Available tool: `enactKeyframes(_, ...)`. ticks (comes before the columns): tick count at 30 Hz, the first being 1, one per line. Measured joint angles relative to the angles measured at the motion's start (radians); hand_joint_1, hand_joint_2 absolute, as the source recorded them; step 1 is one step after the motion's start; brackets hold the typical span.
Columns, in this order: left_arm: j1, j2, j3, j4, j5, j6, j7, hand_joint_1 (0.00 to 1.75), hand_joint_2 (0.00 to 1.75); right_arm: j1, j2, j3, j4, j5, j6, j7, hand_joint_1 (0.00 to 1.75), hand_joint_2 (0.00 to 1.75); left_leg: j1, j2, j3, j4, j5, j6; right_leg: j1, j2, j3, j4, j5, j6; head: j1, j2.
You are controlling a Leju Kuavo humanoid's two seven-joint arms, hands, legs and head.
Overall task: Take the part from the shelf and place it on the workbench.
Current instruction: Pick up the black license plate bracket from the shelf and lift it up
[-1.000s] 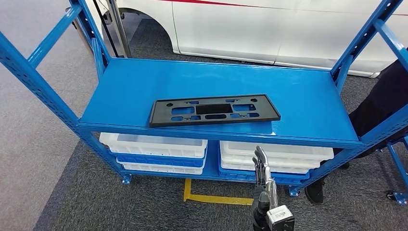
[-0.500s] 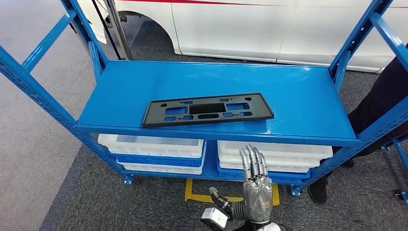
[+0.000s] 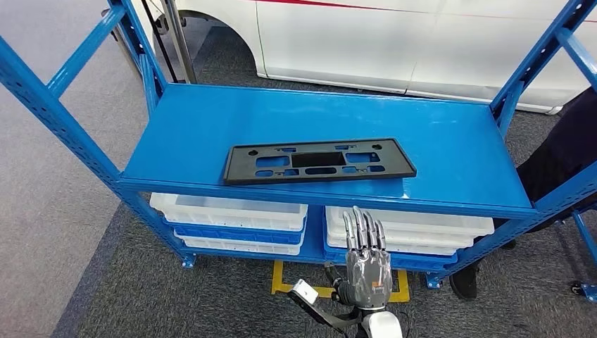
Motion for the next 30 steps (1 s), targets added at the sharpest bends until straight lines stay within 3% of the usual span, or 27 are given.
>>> enactKeyframes(2,-0.003,0.005,-0.002,0.001,-0.006,-0.011,0.003,0.00,0.00,-0.014,0.000,0.001,0.028,0.014,0.000,0.012,0.00,1.75,-0.002,0.000,-0.001,0.001,0.000,0.004,0.000,0.000,-0.059,0.122,-0.048,0.003,0.000,0.000)
enactKeyframes(3,-0.004,0.007,-0.004,0.002,-0.010,-0.019,0.004,0.00,0.00,-0.020,0.000,0.003,0.043,0.021,0.000,0.018,0.00,1.75,-0.003,0.000,-0.001,0.001,-0.001,0.005,0.000,0.000,-0.074,0.149,-0.048,0.003,0.000,0.000)
enactKeyframes(4,-0.005,0.009,-0.006,0.002,-0.013,-0.027,0.005,0.00,0.00,-0.027,0.000,0.006,0.054,0.028,0.000,0.023,0.00,1.75,-0.004,-0.001,0.000,0.002,-0.002,0.005,0.000,0.000,-0.072,0.141,-0.029,0.000,0.000,0.000)
enactKeyframes(6,-0.007,0.011,-0.010,0.004,-0.019,-0.047,0.005,0.00,0.00,-0.049,0.000,0.018,0.074,0.039,0.000,0.039,0.00,1.75,-0.007,-0.003,0.004,0.004,-0.004,0.004,0.002,0.001,-0.023,0.028,0.043,-0.011,0.000,0.000)
enactKeyframes(8,-0.013,0.013,-0.013,0.005,-0.025,-0.068,0.005,0.00,0.00,-0.079,0.001,0.034,0.097,0.043,0.000,0.055,0.00,1.75,-0.011,-0.003,0.004,0.006,-0.007,-0.001,0.008,0.001,0.028,-0.085,0.086,-0.023,0.000,0.000)
enactKeyframes(10,-0.017,0.017,-0.015,0.007,-0.031,-0.082,0.005,0.00,0.00,-0.104,0.002,0.046,0.121,0.043,-0.001,0.066,0.00,1.75,-0.012,-0.002,0.001,0.005,-0.006,-0.010,0.013,0.002,0.040,-0.118,0.087,-0.028,0.000,0.000)
enactKeyframes(13,-0.021,0.024,-0.017,0.009,-0.034,-0.089,0.005,0.00,0.00,-0.126,0.006,0.057,0.148,0.043,-0.002,0.070,0.00,1.75,-0.011,-0.001,-0.003,0.017,-0.019,-0.026,0.005,0.001,0.046,-0.135,0.095,-0.036,-0.001,0.000)
enactKeyframes(15,-0.022,0.029,-0.017,0.011,-0.035,-0.090,0.004,0.00,0.00,-0.137,0.011,0.062,0.159,0.043,-0.002,0.070,0.00,1.75,-0.009,-0.001,-0.038,0.097,-0.068,-0.036,0.000,-0.003,0.052,-0.146,0.099,-0.043,-0.002,0.000)
enactKeyframes(17,-0.022,0.032,-0.017,0.012,-0.035,-0.094,0.002,0.00,0.00,-0.144,0.012,0.065,0.170,0.036,-0.002,0.068,0.00,1.75,-0.005,0.000,-0.102,0.231,-0.128,-0.046,0.000,-0.005,0.053,-0.147,0.099,-0.046,-0.003,0.000)
enactKeyframes(18,-0.021,0.033,-0.017,0.012,-0.035,-0.098,0.000,0.00,0.00,-0.145,0.013,0.066,0.175,0.029,-0.002,0.063,0.00,1.75,-0.003,0.000,-0.127,0.279,-0.140,-0.050,0.000,-0.006,0.053,-0.146,0.098,-0.046,-0.003,0.000)
enactKeyframes(19,-0.020,0.033,-0.017,0.012,-0.035,-0.102,-0.001,0.00,0.00,-0.145,0.014,0.066,0.180,0.018,-0.002,0.054,0.00,1.75,0.000,0.000,-0.136,0.293,-0.132,-0.054,0.000,-0.006,0.053,-0.145,0.096,-0.046,-0.003,0.000)
enactKeyframes(20,-0.020,0.034,-0.017,0.013,-0.036,-0.107,-0.003,0.00,0.00,-0.147,0.018,0.065,0.183,0.006,-0.002,0.039,0.00,1.75,0.003,0.000,-0.124,0.263,-0.102,-0.056,-0.001,-0.005,0.054,-0.142,0.093,-0.044,-0.003,0.000)
enactKeyframes(22,-0.021,0.037,-0.017,0.013,-0.038,-0.113,-0.005,0.00,0.00,-0.153,0.030,0.064,0.187,-0.018,-0.002,0.003,0.00,1.75,0.008,0.001,-0.062,0.129,-0.029,-0.059,-0.003,-0.002,0.056,-0.133,0.084,-0.037,-0.003,0.000)
enactKeyframes(23,-0.023,0.039,-0.017,0.014,-0.040,-0.116,-0.005,0.00,0.00,-0.155,0.038,0.063,0.189,-0.027,-0.002,-0.014,0.00,1.75,0.007,0.001,-0.033,0.066,-0.008,-0.058,-0.002,0.000,0.055,-0.126,0.079,-0.032,-0.003,0.000)
enactKeyframes(25,-0.024,0.041,-0.017,0.014,-0.044,-0.120,-0.004,0.00,0.00,-0.158,0.052,0.059,0.190,-0.044,-0.003,-0.042,0.00,1.75,0.003,-0.001,-0.011,0.017,-0.006,-0.049,0.001,0.001,0.051,-0.120,0.076,-0.021,-0.003,0.000)
enactKeyframes(28,-0.022,0.041,-0.017,0.015,-0.047,-0.123,-0.004,0.00,0.00,-0.159,0.060,0.051,0.191,-0.068,-0.004,-0.076,0.00,1.75,0.004,-0.002,-0.010,0.011,-0.004,-0.029,0.002,0.002,0.050,-0.114,0.068,-0.009,-0.003,0.000)
enactKeyframes(30,-0.023,0.041,-0.017,0.015,-0.048,-0.124,-0.004,0.00,0.00,-0.160,0.061,0.047,0.192,-0.076,-0.004,-0.090,0.00,1.75,0.007,-0.001,-0.004,0.005,-0.003,-0.014,0.001,0.002,0.023,-0.052,0.029,0.000,-0.002,0.000)
